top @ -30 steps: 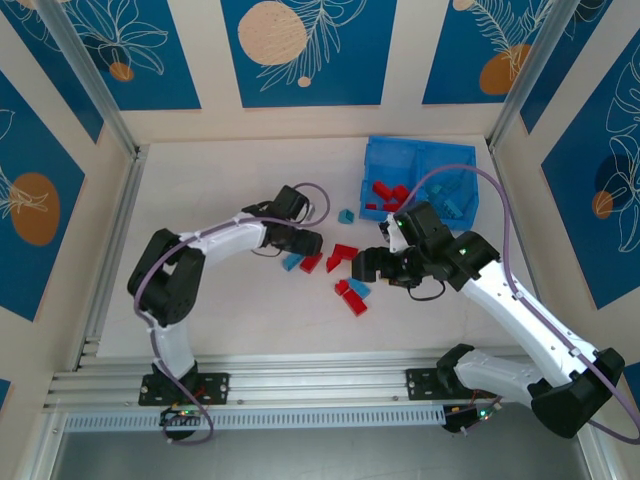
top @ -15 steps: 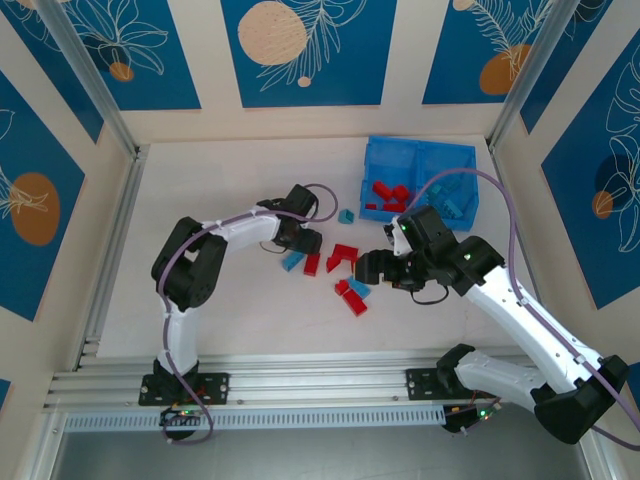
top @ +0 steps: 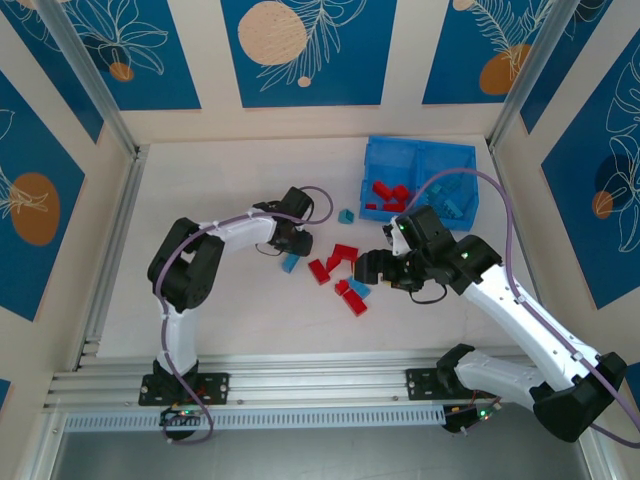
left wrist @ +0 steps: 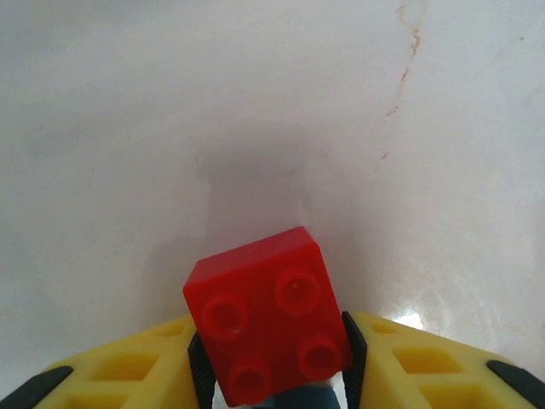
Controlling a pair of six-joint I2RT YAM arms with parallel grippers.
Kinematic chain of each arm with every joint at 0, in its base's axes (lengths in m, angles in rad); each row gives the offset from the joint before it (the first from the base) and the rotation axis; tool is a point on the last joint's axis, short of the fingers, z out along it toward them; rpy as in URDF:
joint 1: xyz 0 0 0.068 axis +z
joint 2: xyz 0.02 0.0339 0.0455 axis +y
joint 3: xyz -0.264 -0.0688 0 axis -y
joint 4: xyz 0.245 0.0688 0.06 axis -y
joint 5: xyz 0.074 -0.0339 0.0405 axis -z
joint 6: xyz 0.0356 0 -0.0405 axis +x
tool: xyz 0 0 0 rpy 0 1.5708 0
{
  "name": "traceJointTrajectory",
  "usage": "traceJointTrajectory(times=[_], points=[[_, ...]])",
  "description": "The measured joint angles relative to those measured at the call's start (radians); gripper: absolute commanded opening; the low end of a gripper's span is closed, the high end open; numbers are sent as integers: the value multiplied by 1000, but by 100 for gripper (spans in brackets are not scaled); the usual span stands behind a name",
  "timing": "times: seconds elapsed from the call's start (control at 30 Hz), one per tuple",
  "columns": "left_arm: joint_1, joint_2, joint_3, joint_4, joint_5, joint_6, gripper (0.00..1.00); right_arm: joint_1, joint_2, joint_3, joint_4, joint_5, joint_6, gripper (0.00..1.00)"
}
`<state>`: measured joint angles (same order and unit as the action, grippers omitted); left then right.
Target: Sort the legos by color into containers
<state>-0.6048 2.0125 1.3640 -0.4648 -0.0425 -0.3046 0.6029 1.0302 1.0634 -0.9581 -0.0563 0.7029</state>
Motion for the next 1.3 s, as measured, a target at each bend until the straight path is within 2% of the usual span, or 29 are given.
traceJointTrajectory(times=[0.37, 0.6, 0.8, 0.93, 1.03, 1.13, 1.3], points=[[0, -3, 6, 0, -3, 31, 30, 0, 0, -11, 6, 0, 12, 79], [-2, -55, 20, -1, 25, 54, 29, 0, 0, -11, 6, 8, 20, 79], [-39, -127, 103, 11, 89, 90, 29, 0, -24, -10, 0, 86, 58, 79], [-103, -128, 215, 34, 119, 126, 30, -2, -93, -11, -13, 180, 106, 80], [-145, -74, 362, 51, 130, 150, 29, -8, -181, -12, -22, 256, 158, 80], [-169, 37, 542, 87, 146, 160, 29, -14, -273, -27, -26, 311, 205, 80], [-170, 320, 899, 88, 163, 170, 31, -16, -348, -40, -60, 346, 258, 80]])
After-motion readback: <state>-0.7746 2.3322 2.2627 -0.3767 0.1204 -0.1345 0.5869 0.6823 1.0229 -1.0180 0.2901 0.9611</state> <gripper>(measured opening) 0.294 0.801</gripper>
